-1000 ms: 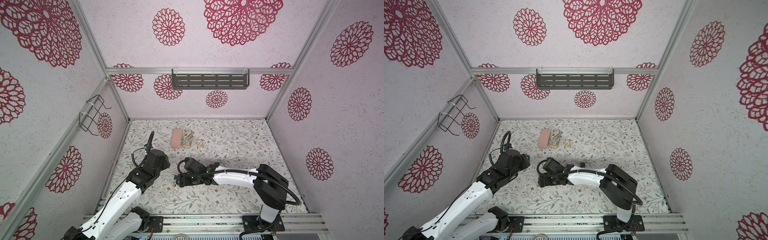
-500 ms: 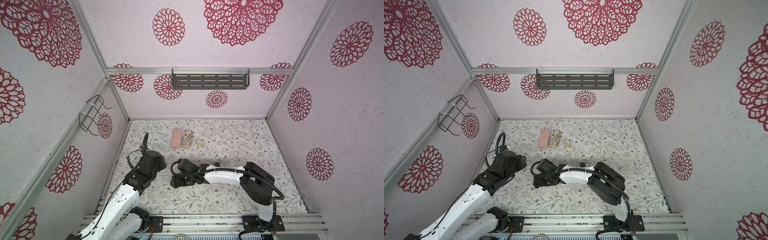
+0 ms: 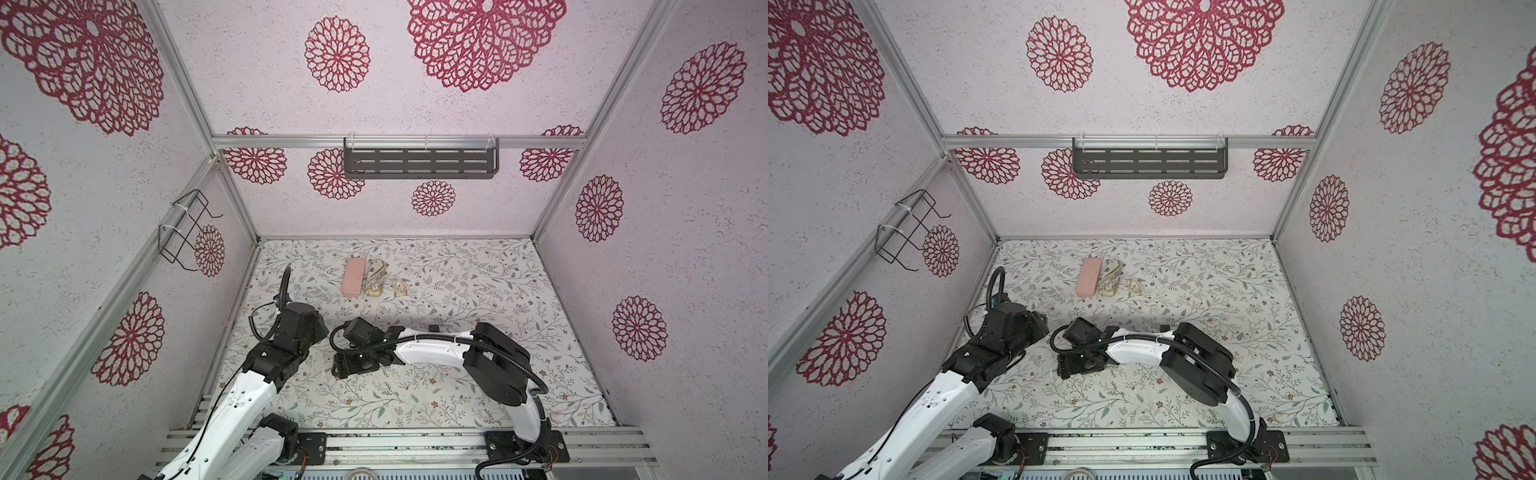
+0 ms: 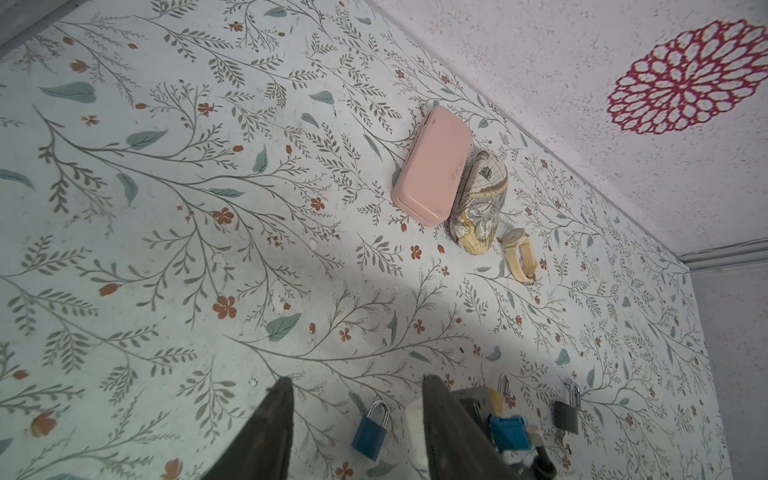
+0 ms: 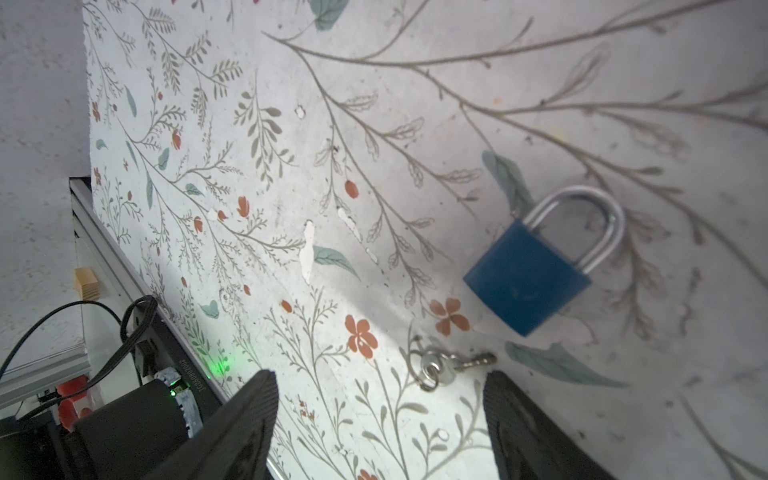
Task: Unlock with the key
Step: 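Reach the right gripper to the silver key beside the blue padlock and grasp it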
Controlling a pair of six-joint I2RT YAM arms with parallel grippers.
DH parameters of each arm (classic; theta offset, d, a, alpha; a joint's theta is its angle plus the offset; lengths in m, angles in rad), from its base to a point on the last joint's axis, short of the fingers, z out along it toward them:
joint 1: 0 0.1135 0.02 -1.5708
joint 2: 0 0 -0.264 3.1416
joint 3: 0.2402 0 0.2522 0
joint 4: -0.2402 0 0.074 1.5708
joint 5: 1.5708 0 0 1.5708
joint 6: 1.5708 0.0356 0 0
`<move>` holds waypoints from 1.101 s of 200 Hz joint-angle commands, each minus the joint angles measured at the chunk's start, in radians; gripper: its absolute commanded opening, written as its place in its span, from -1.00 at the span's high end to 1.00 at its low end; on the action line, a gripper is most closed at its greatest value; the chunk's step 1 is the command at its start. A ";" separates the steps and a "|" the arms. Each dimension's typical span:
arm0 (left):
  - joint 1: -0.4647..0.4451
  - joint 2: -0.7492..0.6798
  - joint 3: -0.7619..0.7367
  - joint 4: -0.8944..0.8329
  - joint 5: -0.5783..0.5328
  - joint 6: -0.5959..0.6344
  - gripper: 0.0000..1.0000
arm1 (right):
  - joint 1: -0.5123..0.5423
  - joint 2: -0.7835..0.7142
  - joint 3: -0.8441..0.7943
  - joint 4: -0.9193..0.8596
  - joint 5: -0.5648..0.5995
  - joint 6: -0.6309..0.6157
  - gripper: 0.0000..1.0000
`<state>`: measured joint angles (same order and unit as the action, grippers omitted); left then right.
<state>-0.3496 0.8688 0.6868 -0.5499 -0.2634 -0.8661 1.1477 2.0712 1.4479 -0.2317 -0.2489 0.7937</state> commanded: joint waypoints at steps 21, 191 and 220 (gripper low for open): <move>0.033 -0.044 -0.018 -0.028 -0.017 -0.022 -0.04 | 0.010 0.062 0.093 -0.085 -0.019 -0.072 -0.62; 0.096 -0.109 -0.056 -0.021 0.014 -0.073 -0.07 | 0.035 0.045 0.204 -0.377 0.252 -0.240 0.02; 0.097 -0.105 -0.059 -0.013 0.021 -0.077 -0.07 | 0.044 0.043 0.206 -0.391 0.255 -0.248 0.14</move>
<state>-0.2634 0.7605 0.6380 -0.5884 -0.2504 -0.9237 1.1809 2.1689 1.6527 -0.5442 -0.0349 0.5663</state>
